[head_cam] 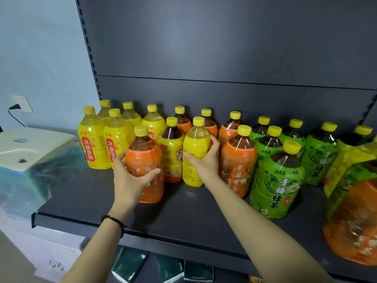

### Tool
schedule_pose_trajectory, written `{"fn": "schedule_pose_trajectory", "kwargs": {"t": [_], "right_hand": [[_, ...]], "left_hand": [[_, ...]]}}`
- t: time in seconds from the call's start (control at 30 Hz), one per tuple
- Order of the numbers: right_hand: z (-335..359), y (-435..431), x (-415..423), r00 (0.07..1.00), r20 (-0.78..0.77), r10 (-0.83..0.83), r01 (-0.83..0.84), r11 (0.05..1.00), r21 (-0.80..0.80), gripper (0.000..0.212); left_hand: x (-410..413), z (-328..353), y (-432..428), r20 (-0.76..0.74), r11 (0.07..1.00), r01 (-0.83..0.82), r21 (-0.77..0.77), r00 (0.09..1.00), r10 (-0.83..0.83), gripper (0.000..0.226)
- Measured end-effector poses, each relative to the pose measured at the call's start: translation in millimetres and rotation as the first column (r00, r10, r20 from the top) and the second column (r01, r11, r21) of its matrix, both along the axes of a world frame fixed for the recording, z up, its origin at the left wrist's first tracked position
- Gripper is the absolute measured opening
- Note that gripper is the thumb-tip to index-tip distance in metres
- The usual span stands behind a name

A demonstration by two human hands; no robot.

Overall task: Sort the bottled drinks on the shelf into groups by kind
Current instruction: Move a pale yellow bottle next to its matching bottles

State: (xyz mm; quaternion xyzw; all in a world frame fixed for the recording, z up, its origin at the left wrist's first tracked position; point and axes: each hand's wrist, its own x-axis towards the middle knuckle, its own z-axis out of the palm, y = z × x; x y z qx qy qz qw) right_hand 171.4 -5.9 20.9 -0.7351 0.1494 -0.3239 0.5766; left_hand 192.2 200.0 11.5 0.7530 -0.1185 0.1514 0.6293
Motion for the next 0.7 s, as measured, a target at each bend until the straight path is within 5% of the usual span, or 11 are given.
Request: {"fn": "schedule_pose_trajectory", "kwargs": {"t": [0.2, 0.47, 0.7], "right_hand": [[-10.9, 10.0, -29.3, 0.990, 0.084, 0.118, -0.116, 0.993, -0.026, 0.096], [-4.8, 7.8, -99.2, 0.901, -0.134, 0.413, -0.405, 0.910, 0.084, 0.097], [-16.6, 18.6, -126.7, 0.901, -0.047, 0.432, -0.423, 0.896, 0.138, 0.094]], "left_hand": [[7.9, -2.4, 6.1, -0.002, 0.996, 0.085, -0.029, 0.996, -0.085, 0.100], [3.8, -5.4, 0.1, -0.030, 0.958, 0.282, -0.046, 0.959, -0.283, 0.106], [-4.5, -6.3, -26.6, -0.117, 0.771, 0.598, -0.218, 0.769, -0.629, 0.073]]}}
